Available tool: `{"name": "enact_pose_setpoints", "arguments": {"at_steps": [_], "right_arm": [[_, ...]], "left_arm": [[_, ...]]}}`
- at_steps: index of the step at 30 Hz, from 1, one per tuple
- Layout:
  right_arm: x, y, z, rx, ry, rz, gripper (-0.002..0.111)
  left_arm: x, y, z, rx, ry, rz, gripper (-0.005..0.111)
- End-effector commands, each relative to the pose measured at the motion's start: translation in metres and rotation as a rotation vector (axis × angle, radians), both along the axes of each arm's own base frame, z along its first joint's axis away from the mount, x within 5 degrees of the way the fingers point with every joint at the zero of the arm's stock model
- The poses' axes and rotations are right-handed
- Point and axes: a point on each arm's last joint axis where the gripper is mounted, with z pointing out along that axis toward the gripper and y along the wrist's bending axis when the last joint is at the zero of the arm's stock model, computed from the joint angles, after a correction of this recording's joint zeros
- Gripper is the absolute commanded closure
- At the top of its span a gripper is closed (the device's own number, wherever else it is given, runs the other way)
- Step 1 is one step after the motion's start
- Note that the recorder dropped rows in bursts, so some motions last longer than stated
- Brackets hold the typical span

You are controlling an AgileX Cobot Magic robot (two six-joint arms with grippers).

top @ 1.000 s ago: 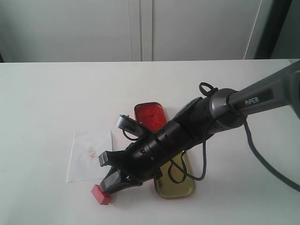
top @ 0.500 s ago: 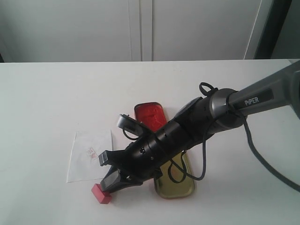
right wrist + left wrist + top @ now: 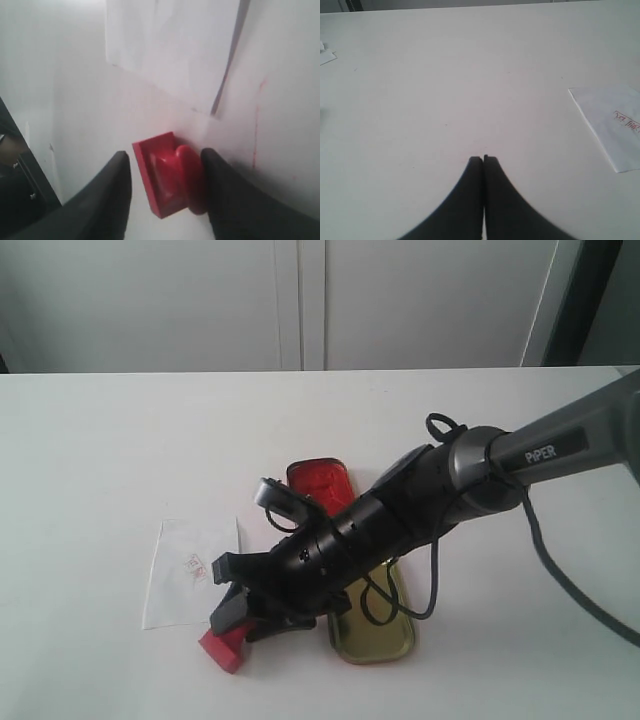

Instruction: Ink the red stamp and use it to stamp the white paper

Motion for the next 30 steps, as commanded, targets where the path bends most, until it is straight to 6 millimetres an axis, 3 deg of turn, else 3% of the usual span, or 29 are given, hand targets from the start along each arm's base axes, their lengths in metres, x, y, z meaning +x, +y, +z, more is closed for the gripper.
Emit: {"name": "enact_pose_setpoints", "arguments": {"at_steps": [1,13,17,20,22,30], "right_arm": [[0.005,-0.003,0.016,-0.001,-0.049,-0.056,0.064],[0.012,-0.009,0.047,-0.030,-0.224,-0.106,0.064],[0.010,-0.013,0.053,-0.059,-0.282,-0.048,0.079],[0.008,-0.017,0.062,-0.085,-0.334,-0.006,0.102],[0.007,-0.018,0.065,-0.095,-0.331,-0.013,0.108],[0.007,-0.029,0.063,-0.235,-0.342,0.000,0.108]], "left_arm": [[0.000,0.000,-0.002,-0.004,-0.002,0.002,0.107],[0.000,0.000,-0.002,-0.004,-0.002,0.002,0.107],[0.000,0.000,-0.002,-0.004,-0.002,0.002,0.107],[0.000,0.000,-0.002,-0.004,-0.002,0.002,0.107],[0.000,0.000,-0.002,-0.004,-0.002,0.002,0.107],[0.000,0.000,-0.002,-0.004,-0.002,0.002,0.107]]}}
